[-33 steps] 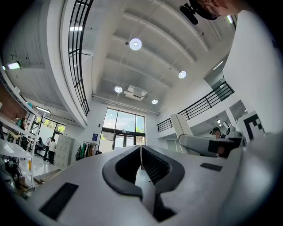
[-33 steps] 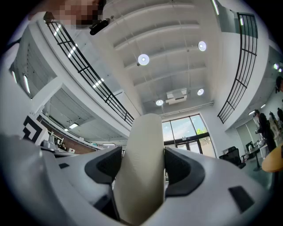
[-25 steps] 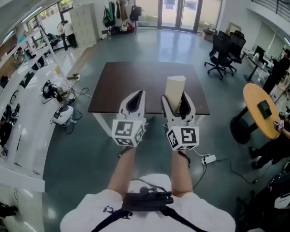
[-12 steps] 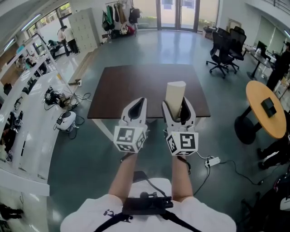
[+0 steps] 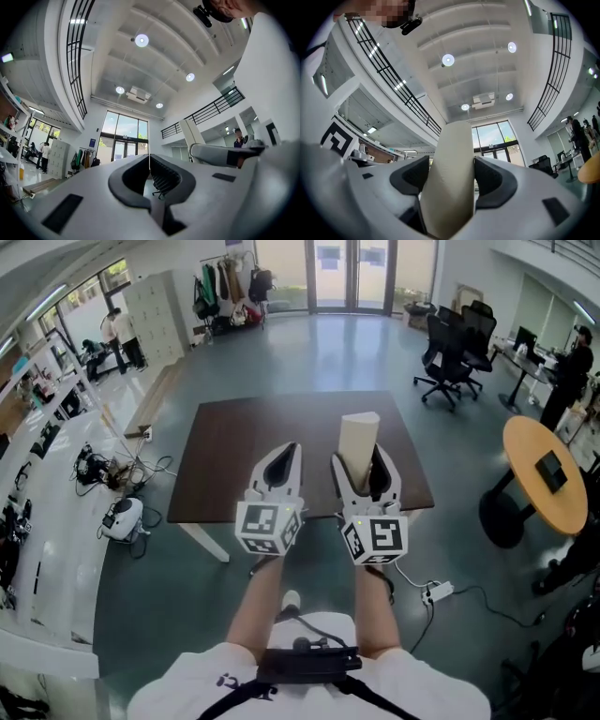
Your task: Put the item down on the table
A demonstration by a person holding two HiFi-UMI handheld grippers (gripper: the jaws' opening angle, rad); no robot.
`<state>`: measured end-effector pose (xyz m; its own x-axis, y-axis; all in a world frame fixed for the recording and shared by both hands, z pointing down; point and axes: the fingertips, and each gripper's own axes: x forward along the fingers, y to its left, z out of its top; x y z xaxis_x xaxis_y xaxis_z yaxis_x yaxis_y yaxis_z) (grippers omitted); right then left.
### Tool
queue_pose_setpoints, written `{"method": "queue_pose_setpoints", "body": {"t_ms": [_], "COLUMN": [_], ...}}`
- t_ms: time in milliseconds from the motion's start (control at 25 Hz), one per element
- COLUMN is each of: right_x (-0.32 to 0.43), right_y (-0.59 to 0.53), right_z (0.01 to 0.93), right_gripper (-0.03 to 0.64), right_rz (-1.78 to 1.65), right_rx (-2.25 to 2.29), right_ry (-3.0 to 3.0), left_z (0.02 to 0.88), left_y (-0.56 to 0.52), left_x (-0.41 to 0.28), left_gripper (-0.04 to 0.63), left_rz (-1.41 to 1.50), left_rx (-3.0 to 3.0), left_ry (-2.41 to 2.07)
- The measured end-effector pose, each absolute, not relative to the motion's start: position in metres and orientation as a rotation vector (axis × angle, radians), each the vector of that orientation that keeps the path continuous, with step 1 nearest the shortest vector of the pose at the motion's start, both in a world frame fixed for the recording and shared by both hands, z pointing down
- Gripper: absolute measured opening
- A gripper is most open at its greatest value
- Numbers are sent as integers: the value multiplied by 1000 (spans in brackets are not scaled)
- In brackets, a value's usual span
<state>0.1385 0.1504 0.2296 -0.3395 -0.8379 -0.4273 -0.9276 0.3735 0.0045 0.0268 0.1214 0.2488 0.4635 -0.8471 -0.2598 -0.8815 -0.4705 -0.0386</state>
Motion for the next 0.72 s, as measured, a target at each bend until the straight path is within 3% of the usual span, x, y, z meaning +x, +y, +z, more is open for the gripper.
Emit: {"method": "queue_pose_setpoints", "body": {"t_ms": [720], "right_x": [44], "right_y": [-92], "right_z": [225], "right_gripper": [311], "right_rz": [364], "right_rx": [-1568], "right_ry": [2228], "left_z": [257], "left_y": [-123], "left_x": [-74], "left_gripper": [14], "left_rz": [276], "left_rx": [-2557], "left_ry": [1489]}}
